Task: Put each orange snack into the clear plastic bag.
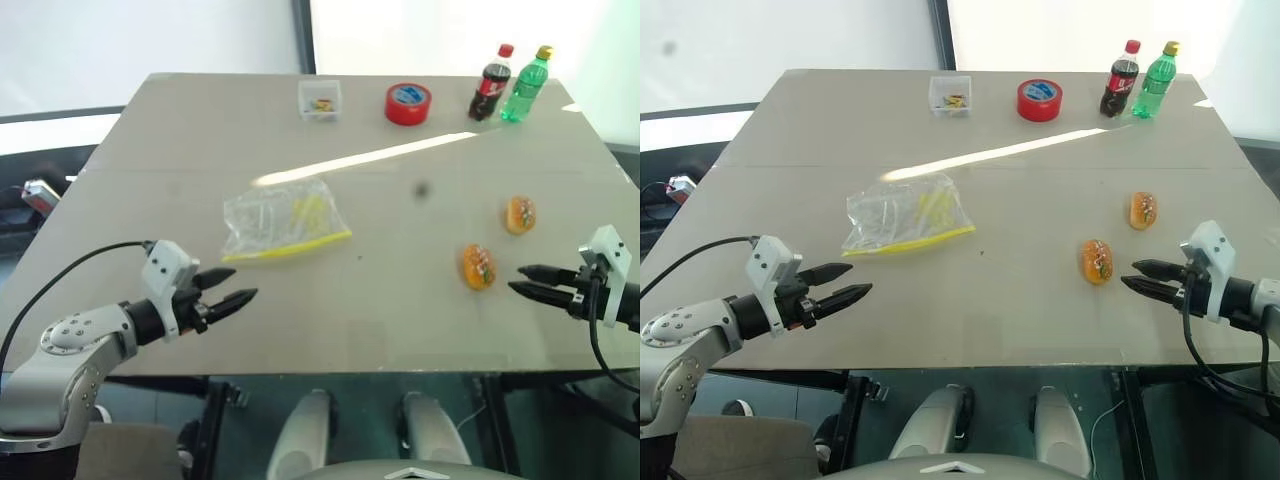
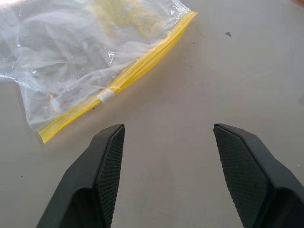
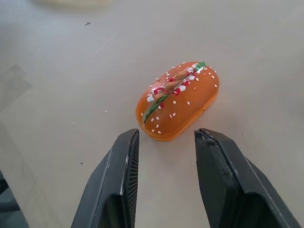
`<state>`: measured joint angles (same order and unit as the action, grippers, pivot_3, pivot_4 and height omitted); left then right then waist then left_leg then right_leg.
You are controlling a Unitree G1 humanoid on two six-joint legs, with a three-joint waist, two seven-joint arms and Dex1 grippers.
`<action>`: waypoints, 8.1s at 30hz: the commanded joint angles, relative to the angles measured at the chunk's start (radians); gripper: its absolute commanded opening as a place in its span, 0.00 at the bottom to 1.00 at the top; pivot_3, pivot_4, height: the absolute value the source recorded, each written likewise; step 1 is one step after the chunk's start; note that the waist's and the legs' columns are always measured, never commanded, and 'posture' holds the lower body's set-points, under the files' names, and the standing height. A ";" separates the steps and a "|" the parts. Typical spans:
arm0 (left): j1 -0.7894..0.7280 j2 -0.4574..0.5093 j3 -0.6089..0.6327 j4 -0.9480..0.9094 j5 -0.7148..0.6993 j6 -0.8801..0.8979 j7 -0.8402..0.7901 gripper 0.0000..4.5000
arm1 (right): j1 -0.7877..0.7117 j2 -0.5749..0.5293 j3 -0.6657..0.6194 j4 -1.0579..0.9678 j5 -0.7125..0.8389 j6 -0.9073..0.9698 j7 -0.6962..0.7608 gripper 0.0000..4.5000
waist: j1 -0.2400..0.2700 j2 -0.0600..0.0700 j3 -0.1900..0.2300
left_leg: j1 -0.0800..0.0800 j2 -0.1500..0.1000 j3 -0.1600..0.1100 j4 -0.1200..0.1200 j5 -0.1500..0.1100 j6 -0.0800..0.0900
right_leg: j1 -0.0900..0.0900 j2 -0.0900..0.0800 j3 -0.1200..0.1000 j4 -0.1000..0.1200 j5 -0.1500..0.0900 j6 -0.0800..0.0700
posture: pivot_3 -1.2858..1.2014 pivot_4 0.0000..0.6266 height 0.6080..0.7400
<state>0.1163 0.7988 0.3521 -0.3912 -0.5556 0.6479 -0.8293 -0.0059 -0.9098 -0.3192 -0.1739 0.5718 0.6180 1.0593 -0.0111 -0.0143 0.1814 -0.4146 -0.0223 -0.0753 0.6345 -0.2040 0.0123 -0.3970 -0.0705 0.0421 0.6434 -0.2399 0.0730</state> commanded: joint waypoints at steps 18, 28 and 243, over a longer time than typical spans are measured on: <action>-0.210 -0.006 0.112 0.301 0.022 0.028 0.165 0.71 | -0.119 0.046 0.013 -0.201 0.095 -0.018 -0.028 0.42 | 0.000 0.000 0.000 | 0.000 0.000 -0.001 0.000 0.000 0.000 | 0.000 0.001 -0.002 0.000 0.002 0.004 | 0.52 0.24 1.00; -0.447 -0.018 -0.060 0.618 0.099 0.025 0.123 0.71 | -0.225 0.055 0.111 -0.253 0.091 0.009 -0.088 0.42 | 0.001 0.000 0.000 | -0.001 -0.002 0.000 0.000 0.000 0.000 | 0.000 0.000 -0.002 0.000 0.002 0.004 | 0.52 0.24 1.00; -0.617 -0.266 -0.539 0.441 0.716 -0.616 0.102 0.00 | -0.810 0.616 0.799 0.540 -1.075 -0.508 -0.669 0.45 | -0.031 0.001 -0.002 | -0.001 -0.008 -0.002 0.001 0.002 -0.002 | -0.010 0.001 0.002 0.017 0.003 0.004 | 0.52 0.24 1.00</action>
<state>-0.4990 0.5342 -0.1915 0.1045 0.1572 0.0269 -0.7408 -0.7833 -0.2782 0.4568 0.3729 -0.4475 0.1521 0.4174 -0.0419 -0.0131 0.1794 -0.4159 -0.0299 -0.0768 0.6354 -0.2021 0.0099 -0.4068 -0.0699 0.0444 0.6609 -0.2374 0.0771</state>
